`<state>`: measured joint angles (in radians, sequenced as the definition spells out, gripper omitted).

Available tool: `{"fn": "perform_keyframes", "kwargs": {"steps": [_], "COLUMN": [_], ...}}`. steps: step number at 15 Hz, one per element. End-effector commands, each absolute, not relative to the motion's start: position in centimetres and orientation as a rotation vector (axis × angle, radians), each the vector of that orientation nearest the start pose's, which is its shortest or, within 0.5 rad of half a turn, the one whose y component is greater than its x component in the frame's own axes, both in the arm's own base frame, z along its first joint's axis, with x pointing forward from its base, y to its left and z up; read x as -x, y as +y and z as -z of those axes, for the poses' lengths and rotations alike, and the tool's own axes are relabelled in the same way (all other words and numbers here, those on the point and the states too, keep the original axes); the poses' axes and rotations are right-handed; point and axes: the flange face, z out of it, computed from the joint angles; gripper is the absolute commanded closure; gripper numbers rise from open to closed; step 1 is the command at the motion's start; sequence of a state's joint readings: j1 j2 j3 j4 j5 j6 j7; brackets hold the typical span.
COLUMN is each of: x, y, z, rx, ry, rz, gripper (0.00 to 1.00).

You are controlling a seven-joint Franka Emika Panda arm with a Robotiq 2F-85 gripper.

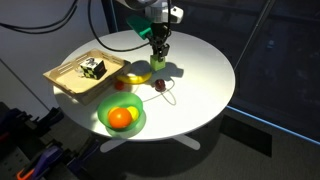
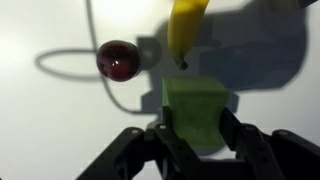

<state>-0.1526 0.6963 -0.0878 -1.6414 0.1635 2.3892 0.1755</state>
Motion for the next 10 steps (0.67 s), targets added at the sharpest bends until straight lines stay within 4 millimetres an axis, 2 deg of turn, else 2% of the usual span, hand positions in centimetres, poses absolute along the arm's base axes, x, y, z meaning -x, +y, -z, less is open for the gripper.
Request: {"fn": "perform_keyframes", "kwargs": {"steps": [1,10], "x": [-65.5,-60.9], "y": [-14.6,-11.1], "z": [-23.6,-24.8], "rx": [2.974,2.998], "ry": [0.788,0.697], "rz": [0.059,0.054], "gripper": [0.75,0.75]}}
